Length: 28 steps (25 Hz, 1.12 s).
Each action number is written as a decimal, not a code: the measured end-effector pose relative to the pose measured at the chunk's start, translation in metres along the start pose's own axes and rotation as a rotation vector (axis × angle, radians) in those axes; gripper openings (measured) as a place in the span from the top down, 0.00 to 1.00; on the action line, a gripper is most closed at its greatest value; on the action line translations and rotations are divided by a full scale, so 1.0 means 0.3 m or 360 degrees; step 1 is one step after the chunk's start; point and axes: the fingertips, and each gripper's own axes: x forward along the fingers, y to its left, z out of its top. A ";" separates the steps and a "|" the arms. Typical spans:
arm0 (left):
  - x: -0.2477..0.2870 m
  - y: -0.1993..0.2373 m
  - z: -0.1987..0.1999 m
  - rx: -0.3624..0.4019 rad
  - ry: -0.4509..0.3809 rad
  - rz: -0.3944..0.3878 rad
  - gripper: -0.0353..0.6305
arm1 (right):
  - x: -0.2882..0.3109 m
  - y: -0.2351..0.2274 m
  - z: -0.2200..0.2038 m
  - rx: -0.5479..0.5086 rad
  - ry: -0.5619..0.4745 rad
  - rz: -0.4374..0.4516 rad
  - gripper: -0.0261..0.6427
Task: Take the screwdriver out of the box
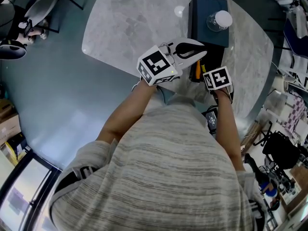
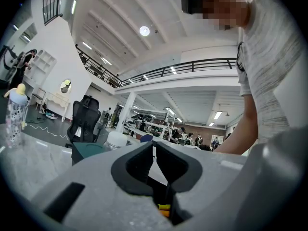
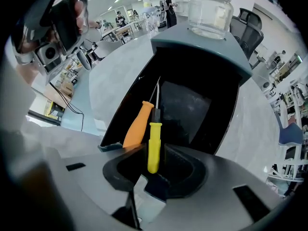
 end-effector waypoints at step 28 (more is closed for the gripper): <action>-0.025 0.000 0.006 -0.0013 0.0000 0.0042 0.90 | -0.035 -0.050 0.023 0.0264 -0.0185 -0.0006 0.86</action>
